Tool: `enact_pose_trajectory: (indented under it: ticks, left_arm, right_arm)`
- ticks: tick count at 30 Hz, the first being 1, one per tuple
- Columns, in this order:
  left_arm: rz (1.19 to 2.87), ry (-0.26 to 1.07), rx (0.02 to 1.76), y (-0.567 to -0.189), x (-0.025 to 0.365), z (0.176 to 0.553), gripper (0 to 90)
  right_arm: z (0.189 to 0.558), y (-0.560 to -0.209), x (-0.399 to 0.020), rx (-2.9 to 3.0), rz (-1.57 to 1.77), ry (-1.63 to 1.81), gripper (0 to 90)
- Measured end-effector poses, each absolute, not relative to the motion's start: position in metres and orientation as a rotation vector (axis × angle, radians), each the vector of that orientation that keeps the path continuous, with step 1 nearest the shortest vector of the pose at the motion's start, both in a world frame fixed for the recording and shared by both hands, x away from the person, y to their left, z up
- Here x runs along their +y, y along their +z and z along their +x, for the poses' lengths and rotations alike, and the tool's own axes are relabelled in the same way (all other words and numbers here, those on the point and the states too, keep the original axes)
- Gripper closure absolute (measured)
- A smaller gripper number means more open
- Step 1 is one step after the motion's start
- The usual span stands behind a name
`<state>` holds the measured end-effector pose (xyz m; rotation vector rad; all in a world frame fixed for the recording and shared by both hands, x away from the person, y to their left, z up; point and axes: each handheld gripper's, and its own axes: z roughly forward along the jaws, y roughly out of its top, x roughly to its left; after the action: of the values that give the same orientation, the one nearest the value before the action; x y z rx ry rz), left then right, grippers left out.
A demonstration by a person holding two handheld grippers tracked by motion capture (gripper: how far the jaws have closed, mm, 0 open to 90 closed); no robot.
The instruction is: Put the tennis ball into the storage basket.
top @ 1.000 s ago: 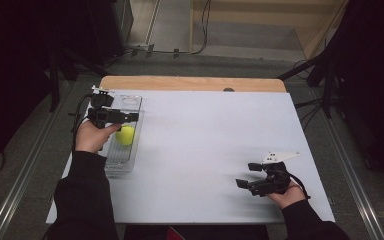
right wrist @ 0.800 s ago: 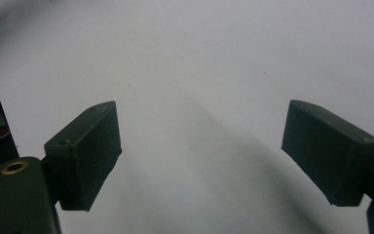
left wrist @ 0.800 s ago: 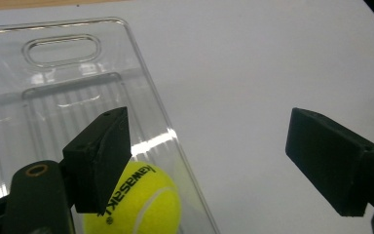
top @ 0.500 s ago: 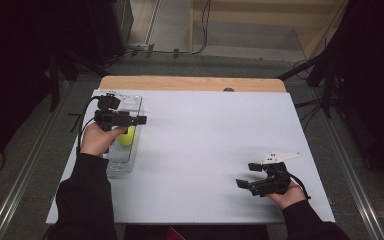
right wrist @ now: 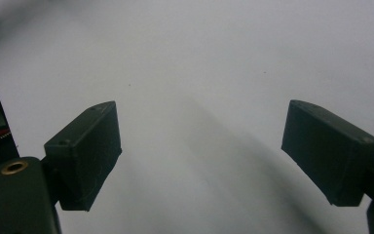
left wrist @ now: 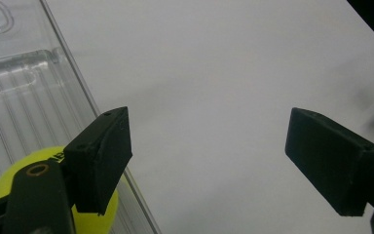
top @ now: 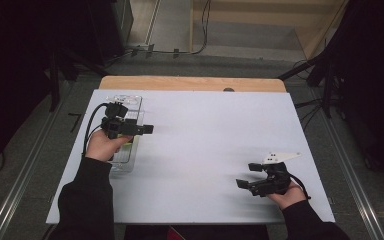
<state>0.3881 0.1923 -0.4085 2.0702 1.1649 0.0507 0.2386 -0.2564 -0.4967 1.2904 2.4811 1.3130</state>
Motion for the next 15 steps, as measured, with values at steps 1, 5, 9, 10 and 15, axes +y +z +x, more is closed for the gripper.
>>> enact_pose_trajectory:
  ticks: [1, 5, 9, 10, 15]
  left_arm:
    - [2.072, 0.049, 1.160, -0.409, 0.191, 0.387, 18.0]
    - [2.080, 0.028, 1.133, -0.411, 0.187, 0.382, 18.0]
    - [2.084, 0.035, 1.106, -0.411, 0.184, 0.379, 18.0]
    - [2.084, 0.032, 1.100, -0.412, 0.184, 0.378, 18.0]
    - [2.085, 0.026, 1.077, -0.414, 0.180, 0.373, 18.0]
  right_arm:
    - [0.239, -0.497, -0.256, 2.481, 1.291, 1.313, 12.4]
    - [0.239, -0.497, -0.256, 2.480, 1.293, 1.313, 12.4]
    - [0.239, -0.497, -0.257, 2.478, 1.296, 1.315, 12.4]
    - [0.238, -0.496, -0.256, 2.475, 1.299, 1.317, 12.4]
    - [0.238, -0.496, -0.257, 2.476, 1.296, 1.318, 12.4]
